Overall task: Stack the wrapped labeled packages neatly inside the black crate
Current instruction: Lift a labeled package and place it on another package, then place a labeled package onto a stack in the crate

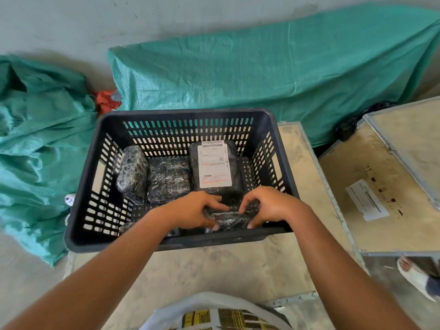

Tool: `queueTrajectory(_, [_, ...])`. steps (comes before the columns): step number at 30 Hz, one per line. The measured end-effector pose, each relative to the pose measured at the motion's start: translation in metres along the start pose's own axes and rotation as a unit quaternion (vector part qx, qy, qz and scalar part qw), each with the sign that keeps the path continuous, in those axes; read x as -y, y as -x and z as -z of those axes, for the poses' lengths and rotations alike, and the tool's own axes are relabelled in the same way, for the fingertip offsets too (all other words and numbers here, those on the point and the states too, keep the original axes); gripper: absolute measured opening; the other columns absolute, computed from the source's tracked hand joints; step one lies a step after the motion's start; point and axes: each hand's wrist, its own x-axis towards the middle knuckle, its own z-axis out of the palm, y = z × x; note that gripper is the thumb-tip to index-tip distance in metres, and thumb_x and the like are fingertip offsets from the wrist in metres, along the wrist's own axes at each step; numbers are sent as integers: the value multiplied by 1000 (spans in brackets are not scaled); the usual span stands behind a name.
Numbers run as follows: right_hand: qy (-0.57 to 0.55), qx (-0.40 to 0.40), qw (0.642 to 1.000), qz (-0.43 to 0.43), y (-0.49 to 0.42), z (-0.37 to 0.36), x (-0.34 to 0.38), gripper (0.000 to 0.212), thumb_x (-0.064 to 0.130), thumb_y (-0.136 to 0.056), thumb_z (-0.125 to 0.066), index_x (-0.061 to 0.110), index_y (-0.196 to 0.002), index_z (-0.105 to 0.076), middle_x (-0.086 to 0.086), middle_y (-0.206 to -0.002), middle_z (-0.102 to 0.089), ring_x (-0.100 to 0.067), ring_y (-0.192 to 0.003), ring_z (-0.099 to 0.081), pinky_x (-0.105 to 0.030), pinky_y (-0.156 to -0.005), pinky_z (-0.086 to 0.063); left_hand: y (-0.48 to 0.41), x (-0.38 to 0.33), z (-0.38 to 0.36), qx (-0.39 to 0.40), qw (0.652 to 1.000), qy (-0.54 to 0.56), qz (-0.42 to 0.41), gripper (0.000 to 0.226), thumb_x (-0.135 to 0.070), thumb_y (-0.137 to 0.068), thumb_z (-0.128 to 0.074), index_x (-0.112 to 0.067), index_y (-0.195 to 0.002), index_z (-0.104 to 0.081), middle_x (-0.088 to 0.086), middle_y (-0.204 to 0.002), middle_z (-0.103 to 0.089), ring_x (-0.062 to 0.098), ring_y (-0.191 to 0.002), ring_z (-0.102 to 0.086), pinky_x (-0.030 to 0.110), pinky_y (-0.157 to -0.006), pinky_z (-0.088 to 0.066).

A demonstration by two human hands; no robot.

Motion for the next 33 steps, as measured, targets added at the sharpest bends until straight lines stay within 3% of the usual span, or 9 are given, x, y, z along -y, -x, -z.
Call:
queueTrajectory(4, [2,-30,1000,9,-1,-12,-5,34,13,-70,-93,37,-86,-74,10,-105,-67,-10,-95,-63,-20,-70,-45,3,1,-8,15,999,-32,-4,64,-18,-87,-77,-40,-142,-54,-13,-150,-51,9,-138,-47,32,-114,-39])
queueTrajectory(8, [-52,-117,992,18,-4,-15,-8,30,9,-79,-86,29,-100,-79,2,-113,-72,-14,-99,-67,-21,-78,-48,-6,-5,-9,18,994,-100,37,84,-23,-84,-79,-42,-153,-36,-3,-159,-39,19,-144,-39,39,-115,-37])
queueTrajectory(15, [-84,-183,979,22,-12,-16,-7,26,7,-86,-80,20,-108,-80,-4,-119,-72,-20,-106,-68,-18,-85,-44,-27,-21,-12,-66,980,-181,46,88,-18,-79,-81,-20,-156,-38,13,-130,-62,27,-117,-56,22,-89,-36])
queueTrajectory(19, [-121,-231,963,64,-6,-14,-8,27,3,-90,-75,19,-112,-79,-3,-121,-73,-19,-111,-67,-19,-91,-47,-16,-24,-6,-95,989,-115,11,73,-17,-82,-78,-25,-148,-51,6,-126,-66,11,-106,-55,17,-90,-36])
queueTrajectory(22, [-167,-292,931,138,1,-6,-7,25,9,-89,-78,22,-111,-80,0,-123,-72,-13,-115,-64,-21,-98,-49,2,-33,15,-149,988,-43,12,57,-24,-86,-78,-30,-140,-60,-8,-129,-64,6,-116,-56,35,-107,-43])
queueTrajectory(24, [-182,-319,912,186,10,4,-5,26,18,-87,-81,36,-106,-79,2,-133,-66,-4,-122,-56,-12,-98,-39,19,-45,35,-179,984,-4,16,53,-27,-87,-78,-37,-137,-62,-12,-130,-65,6,-119,-59,41,-110,-42])
queueTrajectory(26, [-200,-300,907,216,19,16,1,30,26,-85,-83,51,-99,-76,5,-147,-55,-5,-135,-47,-28,-107,-40,40,-60,59,-205,978,21,9,54,-26,-88,-77,-43,-136,-60,-14,-134,-64,4,-121,-59,40,-112,-41])
queueTrajectory(29, [-234,-232,909,256,31,27,14,32,27,-82,-86,54,-98,-78,11,-152,-46,-3,-142,-39,-47,-109,-48,73,-79,93,-235,971,46,-7,56,-27,-87,-78,-46,-136,-59,-22,-134,-63,-5,-118,-60,31,-109,-43])
queueTrajectory(33, [-219,-206,908,292,39,30,39,43,21,-80,-88,53,-107,-77,14,-132,-64,1,-123,-59,-40,-112,-46,104,-93,127,-214,965,145,-42,51,-21,-85,-79,-38,-132,-66,-18,-109,-76,2,-96,-73,21,-88,-56])
